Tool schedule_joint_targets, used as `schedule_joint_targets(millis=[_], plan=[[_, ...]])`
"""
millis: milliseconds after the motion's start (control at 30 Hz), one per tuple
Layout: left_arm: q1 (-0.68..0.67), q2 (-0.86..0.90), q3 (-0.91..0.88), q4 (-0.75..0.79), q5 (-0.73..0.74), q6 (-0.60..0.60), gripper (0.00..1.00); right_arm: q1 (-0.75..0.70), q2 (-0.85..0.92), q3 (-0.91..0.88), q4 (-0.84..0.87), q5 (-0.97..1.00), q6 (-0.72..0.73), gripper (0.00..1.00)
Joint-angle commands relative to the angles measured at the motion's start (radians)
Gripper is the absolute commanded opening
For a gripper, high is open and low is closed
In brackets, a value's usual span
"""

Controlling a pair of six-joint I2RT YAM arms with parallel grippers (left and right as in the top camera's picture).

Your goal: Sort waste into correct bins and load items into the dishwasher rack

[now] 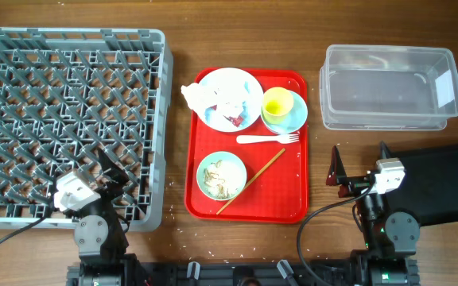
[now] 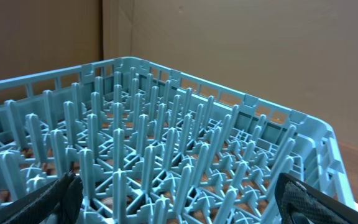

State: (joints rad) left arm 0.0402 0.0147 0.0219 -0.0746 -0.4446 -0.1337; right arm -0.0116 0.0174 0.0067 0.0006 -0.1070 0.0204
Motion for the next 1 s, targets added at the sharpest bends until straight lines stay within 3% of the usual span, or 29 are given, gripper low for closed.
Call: schedule_joint_targets(millis=[0,100,167,200,333,433,533,667,733,767,867,967], plan=[[0.002,-0.006,0.005,-0.016,-0.047,-0.002,1.00,0.004,-0.013,-0.002,0.065,-0.145,0.175,1.00],[0.002,-0.006,0.005,-0.016,-0.047,-0.002,1.00,0.004,-0.013,-0.002,0.238,-0.481,0.990,1.00],[0.002,-0.006,0.005,-0.016,-0.047,-0.002,1.00,0.004,-0.013,-0.002,0.101,-0.584,1.692,1.00],[0.002,-0.006,0.005,-0.016,-0.047,-0.002,1.00,0.004,-0.013,-0.002,0.075,-0.585,1.853,1.00],[0.002,-0.006,0.005,-0.016,-0.047,-0.002,1.00,0.004,-0.013,0.014,0.507,-0.451,1.808,1.00],[0.002,-0.006,0.005,-0.016,-0.047,-0.002,1.00,0.004,0.028,0.140,0.460,-0.397,1.688,1.00],[0.002,-0.006,0.005,-0.016,-0.047,-0.002,1.00,0.004,0.237,0.430,0.214,-0.433,1.265,0.99],[0.002,-0.006,0.005,-0.016,-0.047,-0.002,1.00,0.028,0.701,0.957,-0.358,-0.473,0.726,0.99],[0.002,-0.006,0.005,-0.016,-0.047,-0.002,1.00,0.141,0.977,1.266,-0.663,-0.347,0.478,1.00],[0.002,-0.006,0.005,-0.016,-0.047,-0.002,1.00,0.246,1.110,1.422,-0.816,-0.175,0.377,1.00],[0.002,-0.006,0.005,-0.016,-0.047,-0.002,1.00,0.530,1.440,1.741,-1.083,0.303,0.338,1.00],[0.002,-0.006,0.005,-0.016,-0.047,-0.002,1.00,0.627,1.627,1.801,-1.043,0.306,0.354,1.00]])
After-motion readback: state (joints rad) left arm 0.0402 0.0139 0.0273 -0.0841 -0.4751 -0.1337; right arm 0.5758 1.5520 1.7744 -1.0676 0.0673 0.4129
